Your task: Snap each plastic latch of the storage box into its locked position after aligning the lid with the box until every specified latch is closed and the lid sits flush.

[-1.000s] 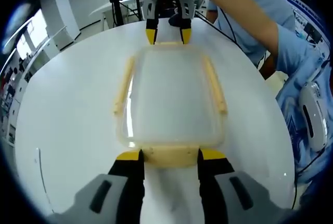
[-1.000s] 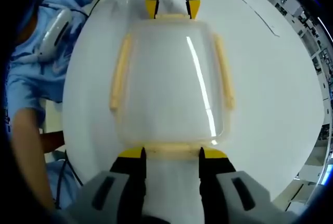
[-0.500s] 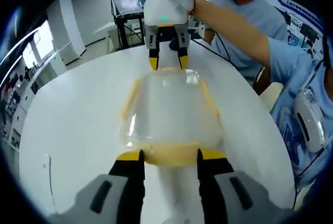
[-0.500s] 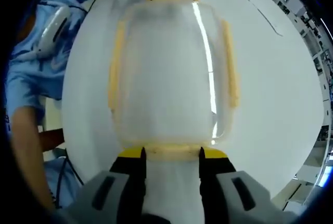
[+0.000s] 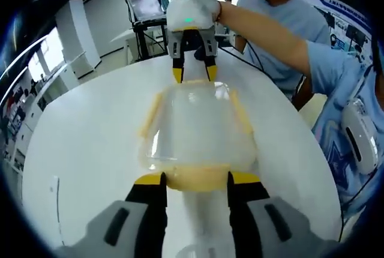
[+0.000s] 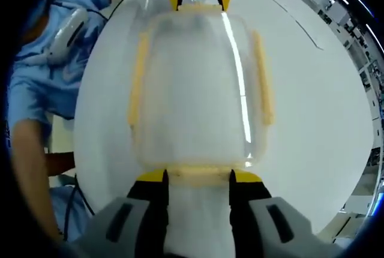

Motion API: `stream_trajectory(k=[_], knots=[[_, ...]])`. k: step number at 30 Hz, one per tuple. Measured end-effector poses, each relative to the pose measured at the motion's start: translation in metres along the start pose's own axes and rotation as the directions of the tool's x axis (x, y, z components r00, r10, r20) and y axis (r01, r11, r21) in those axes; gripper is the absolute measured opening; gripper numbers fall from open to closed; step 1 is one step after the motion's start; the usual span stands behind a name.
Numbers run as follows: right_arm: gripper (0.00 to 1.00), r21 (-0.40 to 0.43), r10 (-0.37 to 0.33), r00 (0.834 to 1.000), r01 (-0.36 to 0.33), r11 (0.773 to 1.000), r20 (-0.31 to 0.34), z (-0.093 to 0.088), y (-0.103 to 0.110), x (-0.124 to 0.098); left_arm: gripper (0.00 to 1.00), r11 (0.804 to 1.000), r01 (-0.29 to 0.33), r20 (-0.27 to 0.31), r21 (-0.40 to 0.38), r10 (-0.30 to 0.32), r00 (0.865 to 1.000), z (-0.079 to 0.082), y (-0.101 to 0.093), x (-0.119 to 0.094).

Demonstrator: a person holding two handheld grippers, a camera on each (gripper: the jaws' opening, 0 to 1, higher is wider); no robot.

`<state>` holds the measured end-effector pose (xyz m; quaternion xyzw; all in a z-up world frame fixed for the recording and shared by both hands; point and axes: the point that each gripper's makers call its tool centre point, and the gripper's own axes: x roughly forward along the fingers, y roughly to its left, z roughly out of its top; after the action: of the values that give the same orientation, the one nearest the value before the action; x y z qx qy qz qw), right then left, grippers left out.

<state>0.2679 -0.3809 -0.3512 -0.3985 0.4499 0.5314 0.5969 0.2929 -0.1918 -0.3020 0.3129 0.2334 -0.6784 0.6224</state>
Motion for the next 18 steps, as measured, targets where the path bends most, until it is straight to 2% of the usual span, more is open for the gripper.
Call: stream_trajectory(k=[8,15,18], knots=[[0.38,-0.001,-0.011,0.997,0.011,1.0,0.073,0.003,0.001,-0.002,0.38,1.0,0.011,0.025,-0.005,-0.011,1.0,-0.001,-0.004,-0.002],[0.38,-0.014,-0.047,0.988,0.05,0.999,0.146,0.018,0.003,-0.018,0.38,1.0,0.002,0.087,-0.005,-0.002,0.996,0.007,-0.002,-0.023],[0.38,-0.02,-0.052,0.986,0.056,0.998,0.158,0.024,0.003,-0.019,0.38,1.0,-0.002,0.1,-0.006,0.002,0.995,0.008,-0.002,-0.029]])
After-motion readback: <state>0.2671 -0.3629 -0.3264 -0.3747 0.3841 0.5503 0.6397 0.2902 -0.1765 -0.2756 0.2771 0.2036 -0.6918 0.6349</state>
